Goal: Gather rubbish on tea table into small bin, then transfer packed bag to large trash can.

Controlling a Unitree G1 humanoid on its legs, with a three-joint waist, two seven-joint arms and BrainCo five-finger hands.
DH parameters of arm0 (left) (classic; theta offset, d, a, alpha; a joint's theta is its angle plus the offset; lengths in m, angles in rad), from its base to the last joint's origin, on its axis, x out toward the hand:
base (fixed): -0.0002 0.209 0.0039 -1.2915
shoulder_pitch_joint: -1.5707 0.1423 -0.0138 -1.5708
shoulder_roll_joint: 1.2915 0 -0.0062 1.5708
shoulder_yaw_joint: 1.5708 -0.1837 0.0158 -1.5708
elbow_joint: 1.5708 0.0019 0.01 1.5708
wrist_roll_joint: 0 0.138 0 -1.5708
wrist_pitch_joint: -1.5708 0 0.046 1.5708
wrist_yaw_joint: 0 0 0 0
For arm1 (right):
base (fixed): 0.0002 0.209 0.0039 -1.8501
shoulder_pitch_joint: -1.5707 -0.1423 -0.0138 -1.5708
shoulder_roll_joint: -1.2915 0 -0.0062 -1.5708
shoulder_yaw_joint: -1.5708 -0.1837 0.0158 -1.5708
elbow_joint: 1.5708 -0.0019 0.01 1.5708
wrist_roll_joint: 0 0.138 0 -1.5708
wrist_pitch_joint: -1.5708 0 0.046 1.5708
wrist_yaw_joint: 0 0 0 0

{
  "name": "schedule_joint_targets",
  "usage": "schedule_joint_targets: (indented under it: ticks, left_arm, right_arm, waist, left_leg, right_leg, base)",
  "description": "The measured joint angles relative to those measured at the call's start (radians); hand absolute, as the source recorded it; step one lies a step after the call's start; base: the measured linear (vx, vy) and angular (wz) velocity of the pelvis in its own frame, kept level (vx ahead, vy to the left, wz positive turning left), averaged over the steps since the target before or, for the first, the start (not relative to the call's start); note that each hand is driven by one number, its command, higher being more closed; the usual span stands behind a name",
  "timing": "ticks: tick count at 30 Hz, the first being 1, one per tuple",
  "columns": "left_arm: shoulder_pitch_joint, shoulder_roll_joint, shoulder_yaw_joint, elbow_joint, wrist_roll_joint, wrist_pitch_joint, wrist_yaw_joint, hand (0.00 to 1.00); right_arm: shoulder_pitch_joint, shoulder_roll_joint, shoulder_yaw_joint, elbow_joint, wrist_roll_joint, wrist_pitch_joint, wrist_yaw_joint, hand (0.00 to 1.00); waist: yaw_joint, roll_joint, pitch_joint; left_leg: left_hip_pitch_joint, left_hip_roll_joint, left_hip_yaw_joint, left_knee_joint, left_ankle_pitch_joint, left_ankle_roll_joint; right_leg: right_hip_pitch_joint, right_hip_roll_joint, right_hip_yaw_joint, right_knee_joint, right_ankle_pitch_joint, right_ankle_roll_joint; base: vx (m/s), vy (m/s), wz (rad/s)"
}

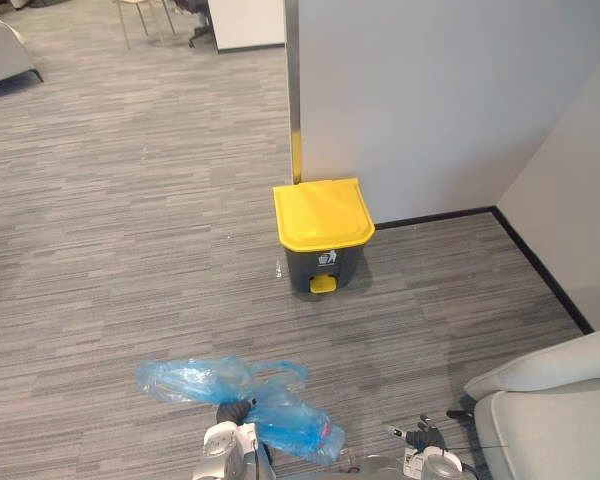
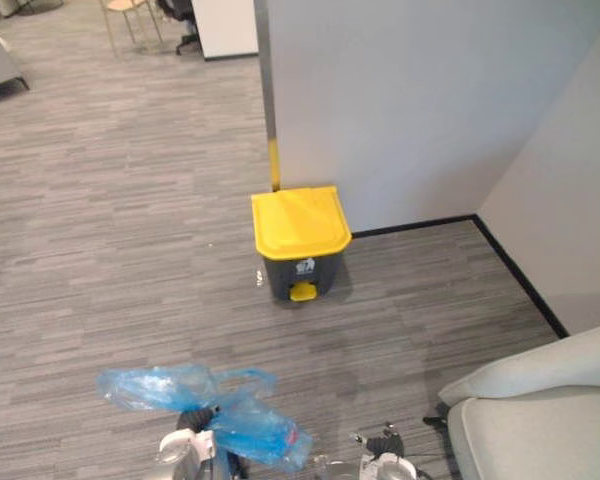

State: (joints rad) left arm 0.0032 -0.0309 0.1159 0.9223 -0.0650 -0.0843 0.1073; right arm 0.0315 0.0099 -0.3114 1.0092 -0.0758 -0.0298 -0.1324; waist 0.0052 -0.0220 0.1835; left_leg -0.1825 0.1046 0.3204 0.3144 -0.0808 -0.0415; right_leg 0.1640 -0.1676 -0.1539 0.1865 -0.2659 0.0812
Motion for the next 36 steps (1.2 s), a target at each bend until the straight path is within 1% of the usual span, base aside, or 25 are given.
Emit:
schedule_joint_targets:
  ticks: [2,3,4,5,6,7,8,10,11,13,15,16,17,19,20,22,23,25,27,29,30,31,32,33,36]
  left_arm:
    - [-0.009,0.04,-0.024,0.032,0.0,0.004,0.002,1.0]
    - [-0.01,0.043,-0.028,0.032,0.0,0.003,0.002,1.0]
    - [-0.004,0.048,-0.028,0.036,0.001,0.002,0.005,1.0]
    - [0.005,0.049,-0.029,0.039,0.001,0.002,0.005,1.0]
    - [0.011,0.057,-0.046,0.043,0.002,0.002,0.005,1.0]
    - [0.01,0.07,-0.083,0.044,0.002,0.002,0.004,1.0]
    - [0.005,0.074,-0.089,0.043,0.002,0.002,0.005,1.0]
    - [0.007,0.08,-0.093,0.054,0.002,0.004,0.007,1.0]
    - [0.007,0.079,-0.093,0.056,0.002,0.004,0.007,1.0]
    - [0.004,0.072,-0.091,0.062,0.002,0.004,0.007,1.0]
    - [0.003,0.072,-0.085,0.062,0.003,0.004,0.006,1.0]
    - [0.009,0.075,-0.072,0.062,0.003,0.003,0.005,1.0]
    - [0.001,0.058,-0.055,0.083,0.003,0.007,0.006,1.0]
    - [0.009,0.026,-0.041,0.085,0.004,0.005,0.002,1.0]
    - [0.011,0.003,-0.025,0.085,0.005,0.005,0.002,1.0]
    - [0.008,-0.011,-0.018,0.084,0.006,0.005,-0.002,1.0]
    - [0.008,-0.022,-0.018,0.069,0.006,0.005,-0.005,1.0]
    - [0.011,-0.021,-0.013,0.051,0.006,0.005,-0.013,1.0]
    - [0.016,-0.022,-0.004,0.037,0.006,0.004,-0.019,1.0]
    - [0.016,-0.022,-0.004,0.036,0.006,0.004,-0.02,1.0]
    - [0.015,-0.022,-0.005,0.036,0.006,0.004,-0.022,1.0]
    - [0.016,-0.022,-0.007,0.037,0.007,0.004,-0.023,1.0]
    - [0.013,-0.021,-0.009,0.045,0.007,0.004,-0.022,1.0]
    - [0.013,-0.01,-0.013,0.045,0.007,0.003,-0.019,1.0]
    - [0.003,0.023,-0.019,0.07,0.024,0.003,-0.014,1.0]
  right_arm:
    - [-0.016,0.016,-0.004,0.012,-0.002,0.0,0.004,0.0]
    - [-0.016,0.016,-0.004,0.013,-0.002,0.0,0.004,0.0]
    - [-0.02,0.015,-0.012,0.021,-0.003,-0.001,0.006,0.0]
    - [-0.02,0.015,-0.012,0.022,-0.003,-0.002,0.006,0.0]
    - [-0.022,0.011,-0.019,0.022,-0.003,-0.007,0.007,0.0]
    - [-0.017,0.004,-0.025,0.021,-0.004,-0.01,0.007,0.0]
    - [-0.016,0.004,-0.028,0.019,-0.002,-0.01,0.008,0.0]
    - [-0.01,0.008,-0.029,-0.015,-0.002,-0.013,0.009,0.0]
    - [-0.011,0.008,-0.029,-0.016,-0.002,-0.015,0.009,0.0]
    - [-0.014,0.007,-0.026,-0.05,-0.003,-0.02,0.011,0.0]
    - [-0.015,0.009,-0.025,-0.056,-0.003,-0.021,0.012,0.0]
    - [-0.009,0.014,-0.022,-0.051,-0.003,-0.02,0.012,0.0]
    - [-0.014,0.006,-0.026,-0.047,0.001,-0.021,0.013,0.0]
    - [-0.02,-0.014,-0.027,-0.047,-0.004,-0.019,0.013,0.0]
    - [-0.018,-0.012,-0.039,-0.049,-0.001,-0.017,0.012,0.0]
    - [-0.011,-0.009,-0.039,-0.049,-0.001,-0.016,0.01,0.0]
    - [-0.001,-0.008,-0.036,-0.048,-0.001,-0.011,0.009,0.0]
    - [0.01,-0.007,-0.018,-0.048,-0.001,-0.007,0.006,0.0]
    - [0.013,-0.003,-0.019,-0.047,0.001,-0.005,0.004,0.0]
    - [0.014,0.0,-0.024,-0.044,0.002,-0.004,0.003,0.0]
    - [0.011,0.0,-0.028,-0.039,0.005,-0.004,0.003,0.0]
    - [0.01,-0.004,-0.032,-0.035,0.006,-0.004,0.003,0.0]
    - [0.01,-0.01,-0.037,-0.027,0.007,-0.003,0.003,0.0]
    - [0.017,-0.002,-0.037,-0.025,0.007,0.0,0.005,0.0]
    - [0.029,0.021,-0.041,-0.01,0.007,0.0,0.005,0.0]
  waist:
    - [0.001,-0.023,-0.009]
    - [0.003,-0.023,-0.01]
    - [0.007,-0.018,-0.009]
    - [0.008,-0.017,-0.011]
    - [-0.001,-0.017,-0.012]
    - [-0.012,-0.011,-0.01]
    - [-0.013,-0.004,-0.005]
    - [-0.018,-0.008,-0.004]
    - [-0.018,-0.008,-0.004]
    - [-0.024,0.009,0.004]
    - [-0.028,0.013,0.004]
    - [-0.028,-0.009,-0.006]
    - [-0.03,0.011,-0.005]
    - [-0.012,0.053,-0.013]
    - [-0.017,0.06,-0.011]
    - [-0.025,0.061,-0.009]
    - [-0.023,0.054,-0.005]
    - [-0.013,0.047,-0.005]
    - [-0.009,0.036,-0.007]
    - [-0.006,0.034,-0.013]
    - [-0.006,0.033,-0.013]
    - [-0.006,0.041,-0.018]
    - [-0.002,0.043,-0.026]
    - [-0.003,0.027,-0.042]
    - [-0.008,-0.004,-0.057]
  left_leg:
    - [-0.018,-0.012,0.007,0.053,-0.043,0.032]
    - [-0.014,-0.012,0.012,0.061,-0.052,0.034]
    - [0.055,-0.021,0.03,0.042,-0.095,0.032]
    - [0.076,-0.024,0.031,0.031,-0.103,0.032]
    - [0.118,-0.033,0.032,0.008,-0.113,0.033]
    - [0.175,-0.041,0.019,-0.029,-0.141,0.036]
    - [0.191,-0.043,0.017,-0.041,-0.152,0.035]
    - [0.277,-0.04,-0.004,-0.072,-0.184,0.026]
    - [0.294,-0.039,-0.005,-0.081,-0.185,0.026]
    - [0.374,-0.007,-0.017,-0.124,-0.185,0.025]
    - [0.392,0.01,-0.033,-0.129,-0.184,0.024]
    - [0.405,-0.004,-0.043,-0.138,-0.189,0.004]
    - [0.432,0.018,-0.091,-0.147,-0.211,-0.038]
    - [0.427,0.046,-0.11,-0.139,-0.192,-0.053]
    - [0.426,0.061,-0.121,-0.114,-0.168,-0.071]
    - [0.404,0.092,-0.145,-0.012,-0.158,-0.083]
    - [0.362,0.125,-0.147,0.132,-0.14,-0.115]
    - [0.286,0.175,-0.134,0.314,-0.121,-0.146]
    - [0.227,0.197,-0.066,0.328,-0.188,-0.113]
    - [0.207,0.178,-0.052,0.232,-0.213,-0.097]
    - [0.2,0.154,-0.068,0.126,-0.204,-0.088]
    - [0.202,0.131,-0.094,0.014,-0.153,-0.06]
    - [0.219,0.109,-0.113,-0.036,-0.128,-0.1]
    - [0.239,0.079,-0.088,-0.072,-0.115,-0.084]
    - [0.26,0.031,-0.049,-0.092,-0.113,-0.079]
  right_leg:
    - [0.014,-0.017,0.009,-0.03,0.069,0.005]
    - [0.013,-0.021,0.015,-0.016,0.074,0.013]
    - [-0.013,-0.033,0.054,0.115,0.082,0.026]
    - [-0.032,-0.038,0.066,0.174,0.084,0.028]
    - [-0.082,-0.051,0.084,0.32,0.107,0.064]
    - [-0.166,-0.062,0.105,0.531,0.195,0.117]
    - [-0.195,-0.062,0.113,0.592,0.193,0.118]
    - [-0.331,-0.058,0.075,0.791,0.063,0.049]
    - [-0.348,-0.057,0.057,0.791,0.043,0.039]
    - [-0.427,-0.021,-0.045,0.632,-0.018,-0.019]
    - [-0.449,0.011,-0.065,0.467,0.007,-0.027]
    - [-0.435,0.027,-0.057,0.236,0.128,-0.028]
    - [-0.42,0.047,-0.059,0.215,0.223,-0.077]
    - [-0.415,0.075,-0.067,0.213,0.183,-0.086]
    - [-0.395,0.078,-0.087,0.22,0.153,-0.093]
    - [-0.333,0.086,-0.125,0.2,0.129,-0.1]
    - [-0.27,0.095,-0.146,0.168,0.118,-0.103]
    - [-0.208,0.11,-0.154,0.114,0.117,-0.108]
    - [-0.163,0.111,-0.149,0.063,0.125,-0.099]
    - [-0.154,0.101,-0.134,0.042,0.137,-0.084]
    - [-0.15,0.094,-0.119,0.033,0.145,-0.07]
    - [-0.148,0.092,-0.106,0.028,0.153,-0.057]
    - [-0.147,0.089,-0.075,0.012,0.164,-0.037]
    - [-0.141,0.076,-0.049,-0.025,0.185,-0.012]
    - [-0.124,0.04,-0.008,-0.092,0.221,0.014]
  base:
    - [0.38,0.19,0.03]
    - [0.42,0.186,-0.22]
    - [0.33,0.151,-0.28]
    - [0.33,0.15,-0.27]
    - [0.31,0.112,0.07]
    - [0.25,0.08,0.12]
    - [0.37,0.063,0.15]
    - [0.3,-0.002,0.12]
    - [0.31,-0.057,0.22]
    - [0.41,-0.148,0.4]
    - [0.32,-0.179,0.51]
    - [0.4,-0.229,0.57]
    - [0.4,-0.229,0.46]
    - [0.35,-0.182,0.11]
    - [0.38,-0.208,0.17]
    - [0.29,-0.187,0.5]
    - [0.24,-0.15,0.52]
    - [0.21,-0.04,0.22]
    - [0.19,0.039,-0.05]
    - [0.14,0.116,-0.22]
    - [0.17,0.191,-0.37]
    - [0.15,0.23,-0.48]
    - [0.16,0.217,-0.5]
    - [0.17,0.263,-0.55]
    - [0.1,0.194,-0.36]
